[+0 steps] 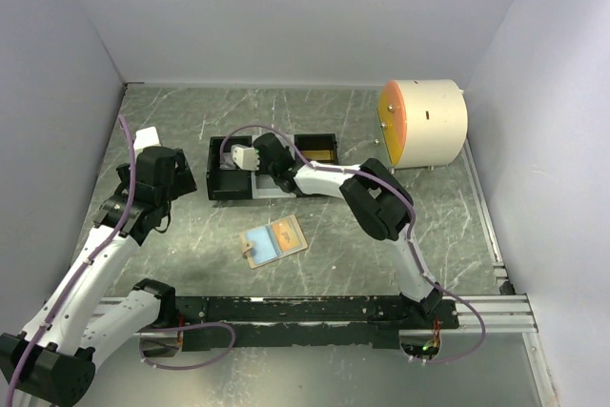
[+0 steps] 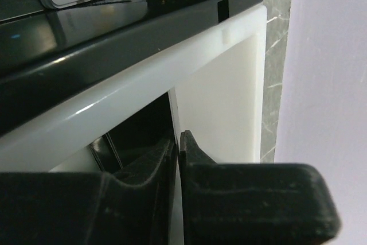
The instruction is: Take the credit cards out of the card holder
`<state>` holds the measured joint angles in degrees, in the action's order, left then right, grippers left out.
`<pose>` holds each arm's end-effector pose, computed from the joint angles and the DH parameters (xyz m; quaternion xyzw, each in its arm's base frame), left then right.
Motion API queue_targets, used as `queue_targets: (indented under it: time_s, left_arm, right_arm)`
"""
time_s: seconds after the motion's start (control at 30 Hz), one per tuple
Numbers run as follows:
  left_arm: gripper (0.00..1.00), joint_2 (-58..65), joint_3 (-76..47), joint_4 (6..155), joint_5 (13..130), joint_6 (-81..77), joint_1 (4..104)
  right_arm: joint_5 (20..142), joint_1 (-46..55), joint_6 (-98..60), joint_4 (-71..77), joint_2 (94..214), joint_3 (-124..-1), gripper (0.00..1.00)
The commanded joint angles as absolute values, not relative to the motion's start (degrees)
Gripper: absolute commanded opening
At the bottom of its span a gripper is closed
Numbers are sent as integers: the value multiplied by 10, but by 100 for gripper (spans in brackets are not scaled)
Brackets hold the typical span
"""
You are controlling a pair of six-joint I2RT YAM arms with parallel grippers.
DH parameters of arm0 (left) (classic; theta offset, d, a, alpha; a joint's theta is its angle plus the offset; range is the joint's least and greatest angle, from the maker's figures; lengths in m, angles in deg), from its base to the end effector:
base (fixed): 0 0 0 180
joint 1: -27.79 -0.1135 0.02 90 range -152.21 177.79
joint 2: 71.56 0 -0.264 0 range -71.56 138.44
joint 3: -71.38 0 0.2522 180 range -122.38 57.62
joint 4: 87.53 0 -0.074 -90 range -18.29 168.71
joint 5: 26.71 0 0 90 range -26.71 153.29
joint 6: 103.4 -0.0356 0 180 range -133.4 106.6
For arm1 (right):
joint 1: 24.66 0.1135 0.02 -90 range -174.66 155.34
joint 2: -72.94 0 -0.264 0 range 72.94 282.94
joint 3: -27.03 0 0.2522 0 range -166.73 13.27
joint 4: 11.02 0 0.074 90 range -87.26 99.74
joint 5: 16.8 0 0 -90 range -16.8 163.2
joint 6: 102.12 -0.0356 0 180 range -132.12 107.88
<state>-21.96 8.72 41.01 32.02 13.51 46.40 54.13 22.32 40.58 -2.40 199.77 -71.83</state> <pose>0.1731 -0.0388 0.3067 -0.1797 0.8562 0.0616 0.4804 0.3411 0.3484 0.1424 -0.6253 0.6251 -0.1699 0.4353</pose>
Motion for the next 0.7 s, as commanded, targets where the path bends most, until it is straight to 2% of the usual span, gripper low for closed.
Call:
queue_targets:
  time_s: [0.0, 0.27, 0.43, 0.67]
  left_arm:
    - [98, -223, 89, 421, 309, 126, 462]
    - [98, -222, 89, 421, 312, 124, 462]
    - [98, -221, 91, 422, 313, 124, 462]
    - [98, -218, 90, 421, 316, 123, 462]
  right_arm:
    - [524, 226, 406, -33, 2018, -726, 9]
    - [551, 226, 376, -29, 1986, -705, 34]
    - [568, 225, 360, -9, 1974, -709, 41]
    - [601, 224, 340, 16, 1948, -706, 44]
